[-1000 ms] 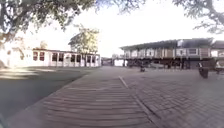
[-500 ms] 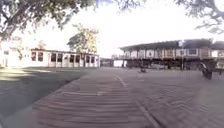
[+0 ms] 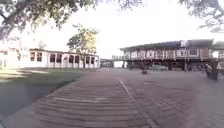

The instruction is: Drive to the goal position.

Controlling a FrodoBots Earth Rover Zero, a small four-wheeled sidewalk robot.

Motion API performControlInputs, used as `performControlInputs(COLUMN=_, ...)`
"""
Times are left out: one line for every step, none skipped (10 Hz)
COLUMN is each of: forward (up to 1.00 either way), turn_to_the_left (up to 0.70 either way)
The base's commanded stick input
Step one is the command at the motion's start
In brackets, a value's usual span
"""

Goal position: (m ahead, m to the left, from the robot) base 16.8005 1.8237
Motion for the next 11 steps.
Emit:
performControlInputs(forward=0.7, turn_to_the_left=0.0)
performControlInputs(forward=0.7, turn_to_the_left=0.0)
performControlInputs(forward=0.7, turn_to_the_left=0.0)
performControlInputs(forward=0.7, turn_to_the_left=0.0)
performControlInputs(forward=0.7, turn_to_the_left=0.0)
performControlInputs(forward=0.7, turn_to_the_left=0.0)
performControlInputs(forward=0.7, turn_to_the_left=0.0)
performControlInputs(forward=0.7, turn_to_the_left=0.0)
performControlInputs(forward=0.7, turn_to_the_left=0.0)
performControlInputs(forward=0.7, turn_to_the_left=0.0)
performControlInputs(forward=0.7, turn_to_the_left=0.0)
